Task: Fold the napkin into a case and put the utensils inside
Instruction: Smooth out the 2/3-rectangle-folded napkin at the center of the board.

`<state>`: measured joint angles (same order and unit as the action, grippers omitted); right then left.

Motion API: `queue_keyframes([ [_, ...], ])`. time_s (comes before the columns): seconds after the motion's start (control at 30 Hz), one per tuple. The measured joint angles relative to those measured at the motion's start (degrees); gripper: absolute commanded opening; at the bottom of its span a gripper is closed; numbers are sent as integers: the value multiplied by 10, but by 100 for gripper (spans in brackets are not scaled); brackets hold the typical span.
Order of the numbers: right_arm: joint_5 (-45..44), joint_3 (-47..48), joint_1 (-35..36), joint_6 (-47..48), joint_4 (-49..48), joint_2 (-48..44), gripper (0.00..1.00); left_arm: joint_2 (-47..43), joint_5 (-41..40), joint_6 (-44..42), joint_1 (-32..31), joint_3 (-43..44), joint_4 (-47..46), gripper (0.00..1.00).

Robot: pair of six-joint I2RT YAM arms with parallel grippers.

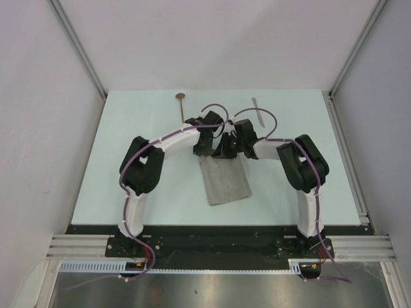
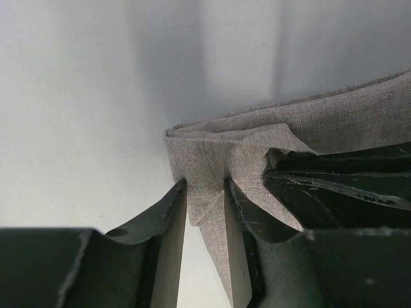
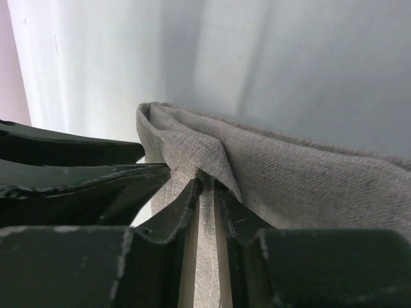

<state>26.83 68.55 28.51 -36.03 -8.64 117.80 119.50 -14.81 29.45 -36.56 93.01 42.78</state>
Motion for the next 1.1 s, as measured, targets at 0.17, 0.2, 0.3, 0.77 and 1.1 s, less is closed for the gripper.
queue_keyframes([
  [0.17,0,6,-9,-17,-5,10,15,24,0,0,-2,17,2,34],
  [0.2,0,6,-12,-20,-7,11,14,26,1,0,-3,20,2,34],
  [0.3,0,6,-18,-28,-11,14,13,26,3,0,-5,24,2,34],
  [0.77,30,17,-36,-58,-45,42,16,30,33,1,-5,25,-4,35],
  [1.1,0,16,-35,-19,18,-1,29,27,112,13,29,54,-13,29],
])
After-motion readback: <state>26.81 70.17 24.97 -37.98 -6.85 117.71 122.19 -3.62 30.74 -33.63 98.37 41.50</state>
